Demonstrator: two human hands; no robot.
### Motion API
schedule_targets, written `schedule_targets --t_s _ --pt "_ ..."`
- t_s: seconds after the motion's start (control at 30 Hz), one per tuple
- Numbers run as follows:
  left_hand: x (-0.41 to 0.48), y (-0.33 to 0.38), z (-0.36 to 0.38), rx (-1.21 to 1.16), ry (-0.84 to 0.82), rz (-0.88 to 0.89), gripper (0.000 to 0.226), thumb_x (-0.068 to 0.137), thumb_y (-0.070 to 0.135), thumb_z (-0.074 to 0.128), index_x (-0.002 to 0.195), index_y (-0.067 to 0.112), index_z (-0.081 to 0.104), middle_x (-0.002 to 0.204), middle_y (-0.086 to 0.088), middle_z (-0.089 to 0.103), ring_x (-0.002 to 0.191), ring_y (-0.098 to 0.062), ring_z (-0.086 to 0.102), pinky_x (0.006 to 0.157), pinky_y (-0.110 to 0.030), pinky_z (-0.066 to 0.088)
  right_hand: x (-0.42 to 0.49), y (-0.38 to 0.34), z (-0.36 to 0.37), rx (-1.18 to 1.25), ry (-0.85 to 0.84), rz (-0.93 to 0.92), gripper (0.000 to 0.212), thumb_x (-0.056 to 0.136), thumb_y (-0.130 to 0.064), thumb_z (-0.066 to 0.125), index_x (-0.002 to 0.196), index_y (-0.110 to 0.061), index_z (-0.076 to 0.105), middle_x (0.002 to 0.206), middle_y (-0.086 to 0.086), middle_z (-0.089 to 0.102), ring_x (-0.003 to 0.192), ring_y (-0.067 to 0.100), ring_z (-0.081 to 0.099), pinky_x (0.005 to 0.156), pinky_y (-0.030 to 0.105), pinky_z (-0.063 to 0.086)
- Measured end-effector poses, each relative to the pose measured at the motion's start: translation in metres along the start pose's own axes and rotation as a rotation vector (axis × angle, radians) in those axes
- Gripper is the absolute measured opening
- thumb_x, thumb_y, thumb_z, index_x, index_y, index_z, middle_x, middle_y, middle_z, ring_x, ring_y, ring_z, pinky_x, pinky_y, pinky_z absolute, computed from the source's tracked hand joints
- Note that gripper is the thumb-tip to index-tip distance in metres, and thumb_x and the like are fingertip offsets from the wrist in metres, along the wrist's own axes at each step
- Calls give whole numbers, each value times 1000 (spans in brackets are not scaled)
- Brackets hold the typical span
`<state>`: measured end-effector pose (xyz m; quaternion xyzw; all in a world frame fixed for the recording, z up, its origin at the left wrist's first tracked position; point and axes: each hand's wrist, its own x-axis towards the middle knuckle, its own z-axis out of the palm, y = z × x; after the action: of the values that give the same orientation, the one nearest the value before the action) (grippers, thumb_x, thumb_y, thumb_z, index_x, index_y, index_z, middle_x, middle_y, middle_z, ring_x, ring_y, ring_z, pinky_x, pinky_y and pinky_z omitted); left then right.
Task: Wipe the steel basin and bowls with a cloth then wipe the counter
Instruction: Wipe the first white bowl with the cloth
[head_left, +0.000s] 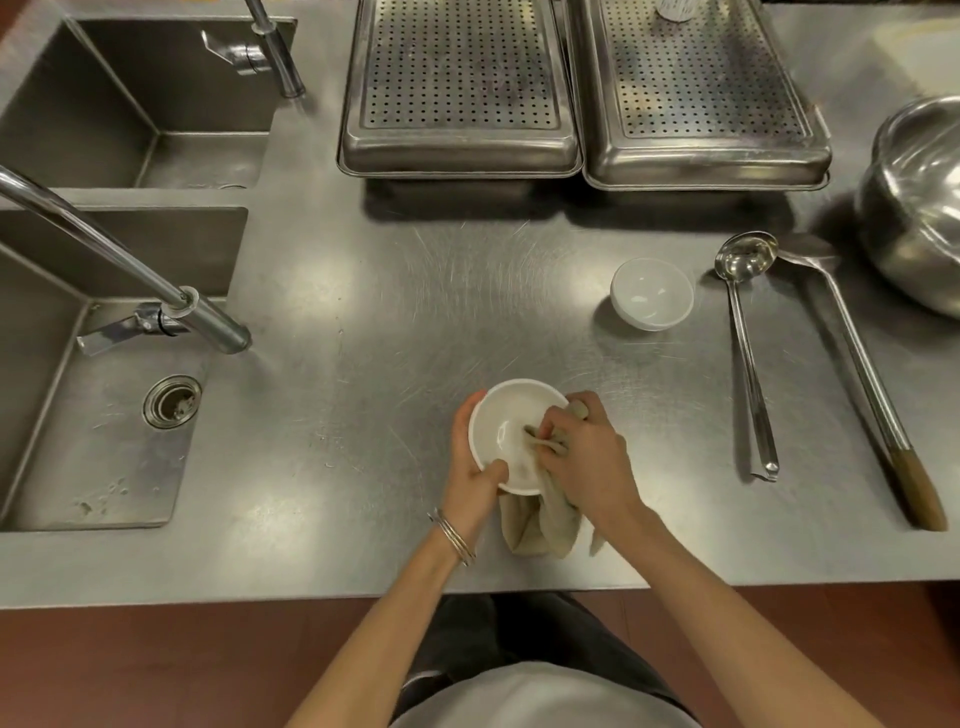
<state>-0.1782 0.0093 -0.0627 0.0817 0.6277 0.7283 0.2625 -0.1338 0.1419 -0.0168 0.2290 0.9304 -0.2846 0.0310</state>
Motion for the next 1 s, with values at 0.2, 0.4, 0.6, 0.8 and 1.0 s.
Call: schedule_targets --t_s 0.2,0.4,0.6,0.8,1.0 --pt "40 32 -32 113 -446 -212 78 57 11 61 125 41 38 124 7 46 109 -16 49 75 -29 54 20 2 -12 -150 -52 -95 18 88 -32 58 92 -14 60 116 3 47 80 26 59 70 29 47" --pt "5 5 16 -60 85 90 79 60 18 63 130 40 34 135 4 42 123 -16 45 100 -42 45 10 -7 4 248 108 171 10 81 -21 67 79 -22 58 102 0 50 76 10 51 60 13 33" --pt "13 17 -14 23 -177 -55 77 52 22 58 125 37 38 129 -1 45 116 -22 48 89 -46 50 12 0 -6 -65 -26 -70 15 85 -30 64 87 -15 60 113 0 44 78 24 57 64 25 39" --pt "32 39 -28 54 -393 -184 82 56 15 62 125 50 38 130 4 44 112 -19 49 78 -38 53 18 -2 -12 -46 94 -59 15 86 -29 63 88 -14 62 108 3 51 74 23 59 65 27 45" --pt "-5 5 14 -70 100 100 78 60 19 60 132 33 32 136 0 41 125 -20 43 103 -45 42 2 -12 7 178 107 136 11 82 -28 67 81 -21 59 105 -4 44 70 9 51 61 15 36"
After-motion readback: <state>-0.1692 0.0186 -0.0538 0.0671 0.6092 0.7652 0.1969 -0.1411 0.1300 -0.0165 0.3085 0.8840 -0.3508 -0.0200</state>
